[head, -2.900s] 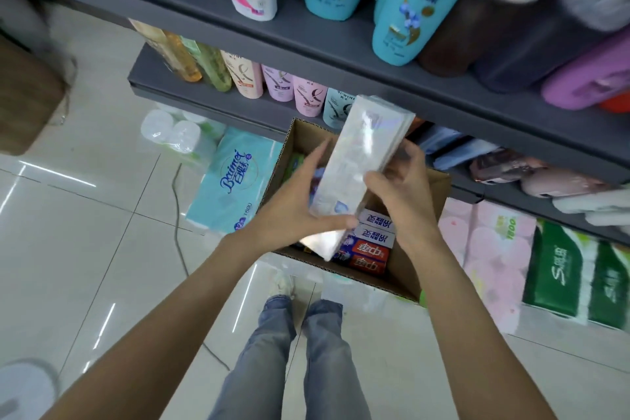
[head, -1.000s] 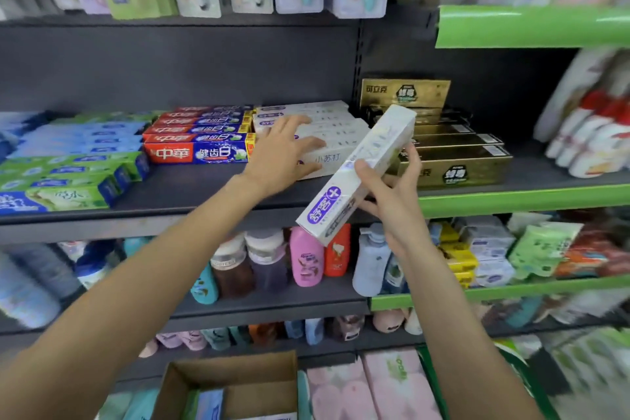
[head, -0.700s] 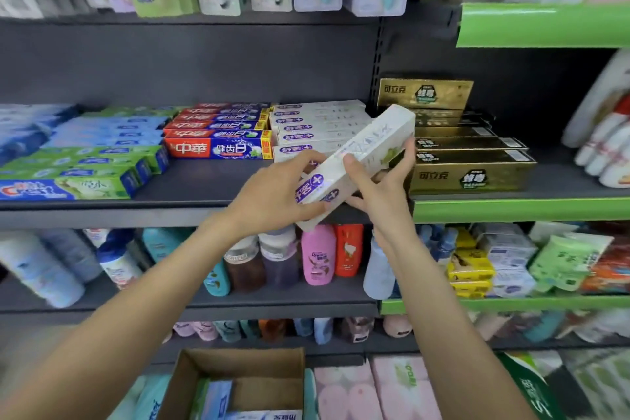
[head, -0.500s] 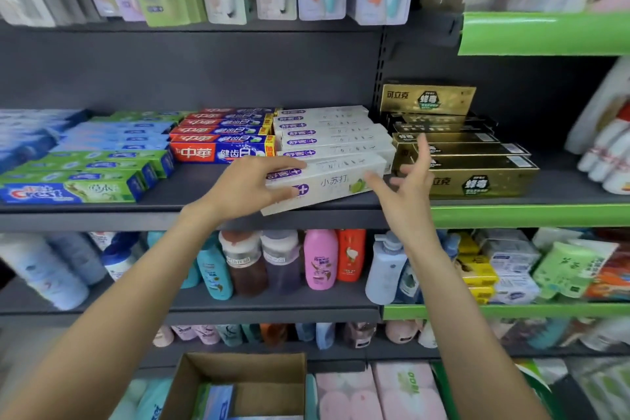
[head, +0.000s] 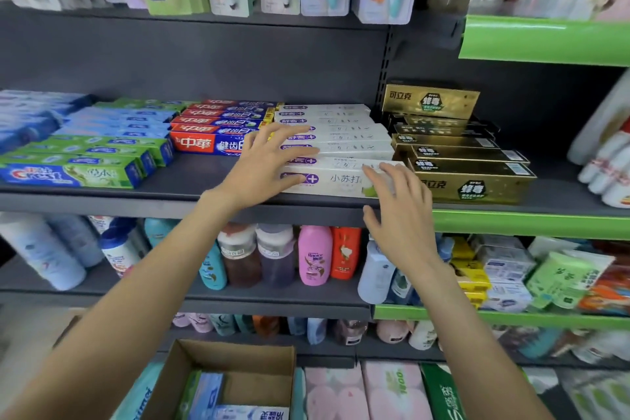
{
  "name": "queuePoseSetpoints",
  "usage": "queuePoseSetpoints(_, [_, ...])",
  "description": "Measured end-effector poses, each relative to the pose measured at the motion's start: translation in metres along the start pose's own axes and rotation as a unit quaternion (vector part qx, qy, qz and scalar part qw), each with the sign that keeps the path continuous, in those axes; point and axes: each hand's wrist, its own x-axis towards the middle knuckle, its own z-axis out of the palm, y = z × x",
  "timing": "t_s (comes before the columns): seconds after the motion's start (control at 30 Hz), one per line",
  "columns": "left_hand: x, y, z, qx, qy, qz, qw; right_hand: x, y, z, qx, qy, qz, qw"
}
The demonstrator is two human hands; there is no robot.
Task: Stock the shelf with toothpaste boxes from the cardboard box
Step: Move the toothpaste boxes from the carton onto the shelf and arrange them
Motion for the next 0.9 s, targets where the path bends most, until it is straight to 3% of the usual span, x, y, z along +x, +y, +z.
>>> queuePoseSetpoints(0.17, [-0.048, 0.026, -0.01, -0.099, 0.213, -0.068, 0.97, -0.019, -0.012, -0.001, 0.078, 0.096, -0.043, 0.991])
queuePoseSetpoints(0.27, [-0.092, 0.034, -0.01, -0.16, 0.246, -0.135, 0.946, -0.035, -0.034, 0.006, 0.167, 0.09, -0.096, 0.977])
queuePoseSetpoints(0.37, [-0.146, 0.033, -0.003, -0.177, 0.188, -0.176, 0.95, -0.052, -0.062, 0.029, 0.231, 0.017, -0.157, 0.96])
queuePoseSetpoints(0.47, [-0.212, 0.016, 0.018, -0.156, 0.057, -0.262, 0.951, -0.079, -0.092, 0.066, 0.256, -0.087, -0.189, 0.944])
queuePoseSetpoints(0.57, [-0.291, -0.006, 0.046, -0.179, -0.067, -0.425, 0.885, -0.115, -0.123, 0.11, 0.273, -0.187, -0.204, 0.921])
queuePoseSetpoints(0.7, [-0.387, -0.03, 0.071, -0.199, -0.133, -0.593, 0.768, -0.166, -0.161, 0.179, 0.272, -0.326, -0.208, 0.881])
queuePoseSetpoints(0.8, [-0.437, -0.048, 0.091, -0.183, -0.195, -0.643, 0.718, -0.199, -0.181, 0.238, 0.23, -0.426, -0.201, 0.852])
queuePoseSetpoints(0.9, [-0.469, -0.058, 0.118, -0.193, -0.247, -0.653, 0.689, -0.226, -0.197, 0.296, 0.186, -0.494, -0.203, 0.825])
